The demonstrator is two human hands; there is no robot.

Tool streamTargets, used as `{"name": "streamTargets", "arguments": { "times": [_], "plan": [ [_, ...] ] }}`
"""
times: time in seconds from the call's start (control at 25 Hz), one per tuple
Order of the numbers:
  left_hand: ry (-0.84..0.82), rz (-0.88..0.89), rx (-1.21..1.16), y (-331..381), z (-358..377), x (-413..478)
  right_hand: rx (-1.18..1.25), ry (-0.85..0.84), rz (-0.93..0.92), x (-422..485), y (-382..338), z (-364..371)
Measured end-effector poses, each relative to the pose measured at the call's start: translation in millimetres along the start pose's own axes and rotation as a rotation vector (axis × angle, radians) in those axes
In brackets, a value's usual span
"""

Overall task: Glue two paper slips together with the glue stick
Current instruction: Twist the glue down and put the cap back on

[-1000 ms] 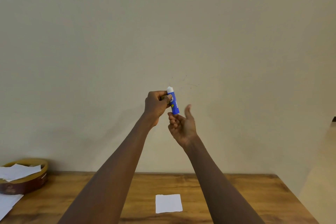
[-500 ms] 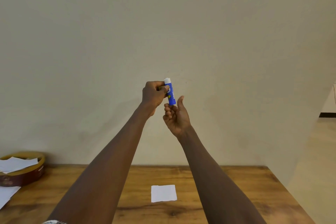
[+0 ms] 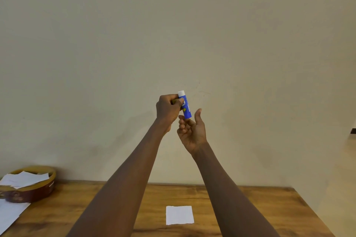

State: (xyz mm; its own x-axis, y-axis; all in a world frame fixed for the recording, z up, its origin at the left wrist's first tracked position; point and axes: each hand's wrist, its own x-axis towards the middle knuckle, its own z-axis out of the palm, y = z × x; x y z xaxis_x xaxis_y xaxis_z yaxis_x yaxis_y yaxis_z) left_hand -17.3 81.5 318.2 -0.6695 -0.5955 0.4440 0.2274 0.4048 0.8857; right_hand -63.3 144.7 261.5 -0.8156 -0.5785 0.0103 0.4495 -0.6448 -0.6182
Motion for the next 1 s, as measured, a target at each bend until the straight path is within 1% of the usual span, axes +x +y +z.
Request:
{"name": "streamTargets", "arguments": {
  "times": [0.08,0.2,0.28,0.32,0.44,0.52,0.6,0.68,0.76,0.8,0.96,1.0],
  "plan": [
    [-0.003,0.001,0.022,-1,-2,-1,-0.003,0.018,0.004,0,1,2],
    [0.005,-0.013,0.016,1,-2,1,0.105,0.018,-0.111,2,6,6],
    [0.014,-0.026,0.019,2,-2,3,0.127,-0.002,-0.141,2,10,7],
    [0.014,-0.028,0.025,2,-2,4,0.109,-0.010,-0.112,1,10,7],
    [0.010,-0.026,0.040,-2,-3,2,0.021,0.028,0.060,2,7,5],
    [0.013,-0.023,0.050,-5,-4,1,0.059,0.035,0.117,1,6,5],
    [0.010,-0.026,0.039,-6,-3,0,0.152,0.025,0.075,0,7,5],
    [0.008,-0.031,0.025,-4,-2,-1,0.201,0.011,-0.017,0,11,3],
    [0.005,-0.024,0.038,-1,-1,0,0.192,-0.010,-0.086,-1,13,0],
    [0.005,-0.017,0.047,-1,-1,1,0.163,-0.004,-0.084,-3,12,0],
    [0.007,-0.017,0.042,-3,-1,2,0.005,0.059,0.091,-2,3,-4],
    [0.003,-0.021,0.043,-4,-1,1,0.004,0.063,0.117,-2,2,-4]
  ]
}}
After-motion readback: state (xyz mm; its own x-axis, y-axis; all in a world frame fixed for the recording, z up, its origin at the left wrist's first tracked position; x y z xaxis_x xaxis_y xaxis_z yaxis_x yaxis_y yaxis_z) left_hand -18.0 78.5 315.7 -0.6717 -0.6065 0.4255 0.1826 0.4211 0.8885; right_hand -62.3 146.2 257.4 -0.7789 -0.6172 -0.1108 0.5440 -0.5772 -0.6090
